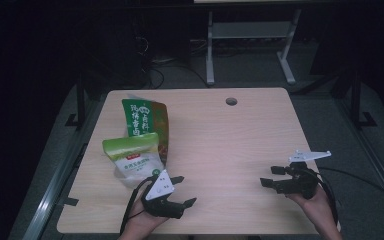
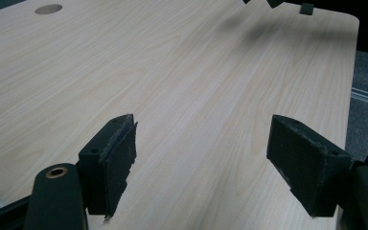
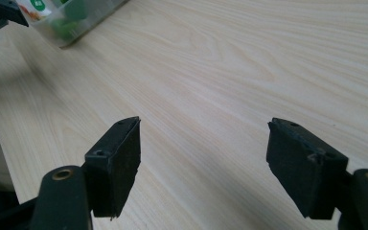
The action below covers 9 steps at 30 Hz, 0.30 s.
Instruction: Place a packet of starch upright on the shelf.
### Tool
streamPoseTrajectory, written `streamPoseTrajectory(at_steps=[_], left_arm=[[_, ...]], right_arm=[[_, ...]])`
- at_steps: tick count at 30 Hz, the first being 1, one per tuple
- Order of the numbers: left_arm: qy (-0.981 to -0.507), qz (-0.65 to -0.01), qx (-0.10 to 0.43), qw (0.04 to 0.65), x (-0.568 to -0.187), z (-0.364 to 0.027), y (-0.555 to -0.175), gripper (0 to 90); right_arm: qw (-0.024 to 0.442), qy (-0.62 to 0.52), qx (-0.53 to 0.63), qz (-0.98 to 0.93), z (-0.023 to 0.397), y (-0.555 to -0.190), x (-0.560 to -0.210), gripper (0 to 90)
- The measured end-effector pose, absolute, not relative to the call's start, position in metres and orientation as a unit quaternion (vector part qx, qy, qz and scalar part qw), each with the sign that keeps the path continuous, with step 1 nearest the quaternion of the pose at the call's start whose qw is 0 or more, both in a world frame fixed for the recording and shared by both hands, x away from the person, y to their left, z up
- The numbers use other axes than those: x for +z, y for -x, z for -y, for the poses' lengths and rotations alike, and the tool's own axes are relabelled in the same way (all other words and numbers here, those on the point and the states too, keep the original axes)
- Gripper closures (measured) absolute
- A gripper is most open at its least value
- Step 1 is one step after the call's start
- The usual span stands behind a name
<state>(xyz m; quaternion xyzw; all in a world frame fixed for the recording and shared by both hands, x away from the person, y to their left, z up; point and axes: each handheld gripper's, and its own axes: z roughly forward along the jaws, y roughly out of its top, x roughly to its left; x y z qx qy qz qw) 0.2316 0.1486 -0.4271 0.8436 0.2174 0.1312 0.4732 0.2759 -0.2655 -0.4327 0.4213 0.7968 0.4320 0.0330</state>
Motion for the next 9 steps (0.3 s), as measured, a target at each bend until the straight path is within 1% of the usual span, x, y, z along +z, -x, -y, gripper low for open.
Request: streamPoseTrajectory(at_steps=[9], left_arm=[[-0.845, -0.215, 0.131, 0.472, -0.428, -0.148, -0.232, 25.1]], right_arm=[[0.057, -0.420, 0.437, -0.793, 0.262, -0.263, -0.438, 26.5]])
